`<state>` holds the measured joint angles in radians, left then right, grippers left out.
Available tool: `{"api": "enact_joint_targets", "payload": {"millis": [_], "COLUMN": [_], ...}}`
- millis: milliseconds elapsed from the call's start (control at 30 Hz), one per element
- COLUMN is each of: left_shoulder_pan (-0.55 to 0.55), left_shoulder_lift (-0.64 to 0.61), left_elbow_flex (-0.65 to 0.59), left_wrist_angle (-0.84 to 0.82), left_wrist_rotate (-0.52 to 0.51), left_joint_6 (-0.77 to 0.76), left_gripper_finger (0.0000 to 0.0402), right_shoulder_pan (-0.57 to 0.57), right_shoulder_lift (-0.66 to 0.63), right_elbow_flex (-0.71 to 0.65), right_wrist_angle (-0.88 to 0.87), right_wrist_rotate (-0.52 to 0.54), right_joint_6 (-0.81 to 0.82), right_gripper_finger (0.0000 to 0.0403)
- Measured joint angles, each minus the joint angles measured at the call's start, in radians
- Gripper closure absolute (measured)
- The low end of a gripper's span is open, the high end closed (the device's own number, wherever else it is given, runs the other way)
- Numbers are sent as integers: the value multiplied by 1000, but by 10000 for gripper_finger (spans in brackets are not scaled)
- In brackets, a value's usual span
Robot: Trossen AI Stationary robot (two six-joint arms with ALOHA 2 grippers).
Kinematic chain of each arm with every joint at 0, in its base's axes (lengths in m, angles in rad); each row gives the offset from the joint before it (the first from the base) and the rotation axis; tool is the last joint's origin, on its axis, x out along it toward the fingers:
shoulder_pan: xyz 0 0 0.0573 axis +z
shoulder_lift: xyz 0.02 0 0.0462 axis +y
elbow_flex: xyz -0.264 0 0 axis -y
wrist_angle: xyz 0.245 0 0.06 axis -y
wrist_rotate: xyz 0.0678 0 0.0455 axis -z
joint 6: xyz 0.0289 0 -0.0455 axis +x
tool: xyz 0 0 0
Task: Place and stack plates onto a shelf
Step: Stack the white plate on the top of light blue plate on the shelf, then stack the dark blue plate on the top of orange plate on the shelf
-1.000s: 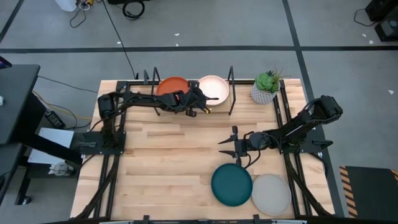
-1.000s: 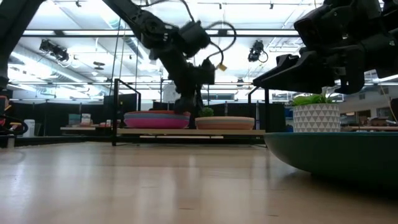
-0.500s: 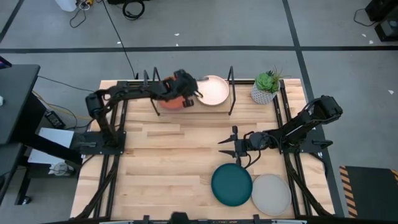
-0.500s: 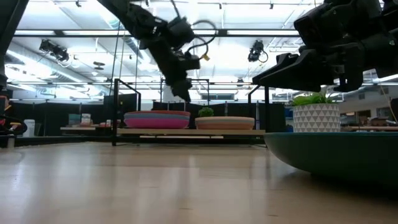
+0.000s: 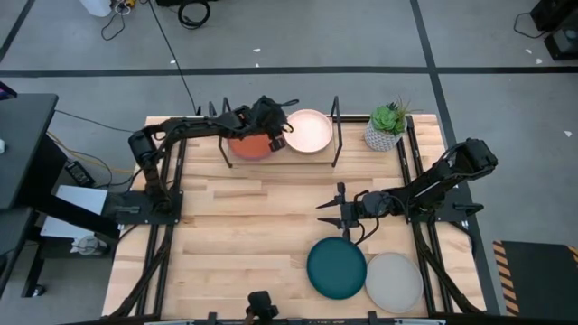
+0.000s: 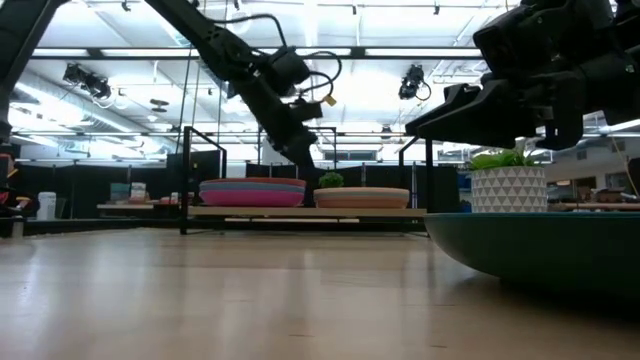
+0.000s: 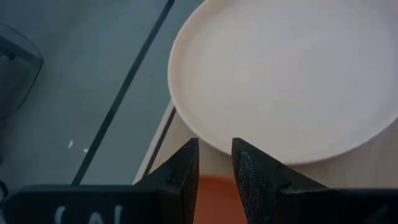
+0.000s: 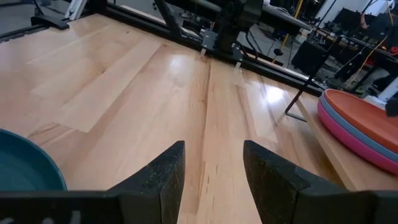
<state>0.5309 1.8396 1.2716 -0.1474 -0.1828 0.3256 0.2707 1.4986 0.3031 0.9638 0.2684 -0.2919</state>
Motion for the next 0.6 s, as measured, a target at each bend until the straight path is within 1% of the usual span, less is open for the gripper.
{"api": "enact_joint_targets", "payload": {"millis": [200,467,500,533,600], "left_shoulder_pan": [12,-5,-12,-19,-41], "left_shoulder_lift": [29,-18,-25,-33,-40], "left_elbow_flex": [0,0,0,0,1], "left_wrist_angle": [-23,-26,-27,-35,-70], "left_wrist_rotate": [-4,5,25,67,200], "left_joint_6": [49,45,42,25,-18], "left_gripper_finger": [299,299,299,299,299], "right_shoulder_pan": [0,0,0,0,0], "right_shoulder_lift": [0,0,0,0,0], "right_elbow_flex": [0,0,0,0,0], "right_wrist_angle": [0,-4,-4,-5,-13], "right_wrist_rotate": [0,0,0,0,0], "right_joint_6": [-14,-15,-15,-15,-15], "right_gripper_finger": [234,234,234,234,234]}}
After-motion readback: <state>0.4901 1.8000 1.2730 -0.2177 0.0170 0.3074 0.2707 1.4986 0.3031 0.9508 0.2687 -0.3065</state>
